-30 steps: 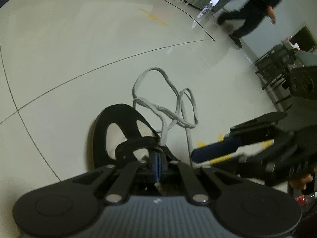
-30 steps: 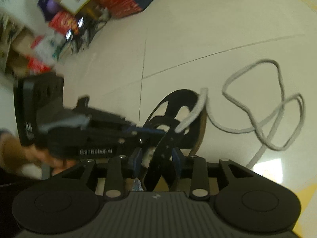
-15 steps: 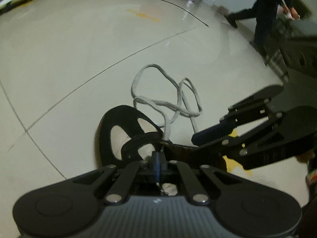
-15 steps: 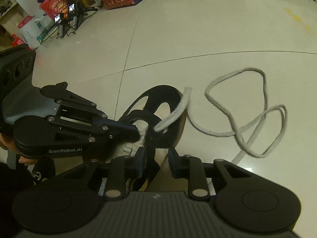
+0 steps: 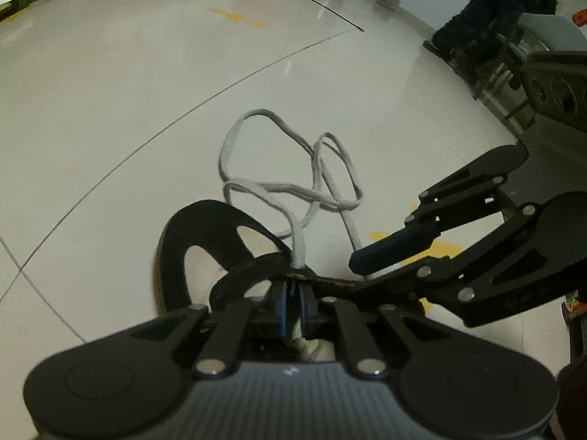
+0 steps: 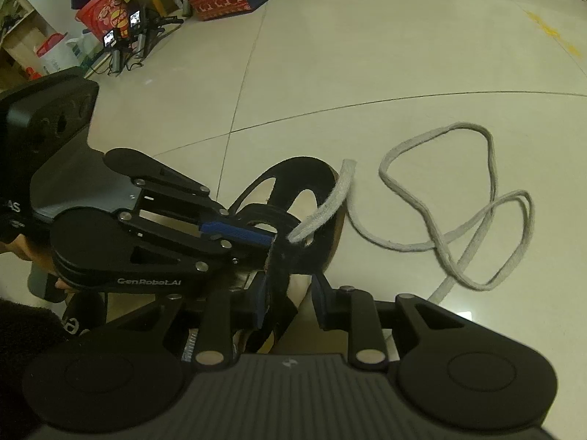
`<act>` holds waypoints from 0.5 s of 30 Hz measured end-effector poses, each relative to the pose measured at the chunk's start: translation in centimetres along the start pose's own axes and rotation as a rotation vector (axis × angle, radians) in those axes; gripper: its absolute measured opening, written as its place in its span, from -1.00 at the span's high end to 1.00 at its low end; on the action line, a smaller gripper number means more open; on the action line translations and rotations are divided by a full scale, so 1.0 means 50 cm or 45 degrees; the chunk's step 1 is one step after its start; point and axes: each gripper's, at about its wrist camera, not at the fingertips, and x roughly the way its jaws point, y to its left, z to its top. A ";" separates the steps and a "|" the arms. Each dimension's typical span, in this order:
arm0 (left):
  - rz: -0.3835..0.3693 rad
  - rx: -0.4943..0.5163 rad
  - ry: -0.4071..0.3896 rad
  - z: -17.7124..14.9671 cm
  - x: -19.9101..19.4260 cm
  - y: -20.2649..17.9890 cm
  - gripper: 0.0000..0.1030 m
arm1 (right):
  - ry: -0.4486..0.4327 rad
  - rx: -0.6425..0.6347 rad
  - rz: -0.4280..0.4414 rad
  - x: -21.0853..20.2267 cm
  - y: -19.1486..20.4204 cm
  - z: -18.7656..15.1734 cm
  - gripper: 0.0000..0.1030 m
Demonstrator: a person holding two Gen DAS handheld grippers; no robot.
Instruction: Lace up shoes with both hands
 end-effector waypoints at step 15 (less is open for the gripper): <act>0.105 0.312 -0.018 -0.017 -0.005 -0.056 0.97 | -0.012 -0.034 -0.065 0.000 0.004 -0.004 0.44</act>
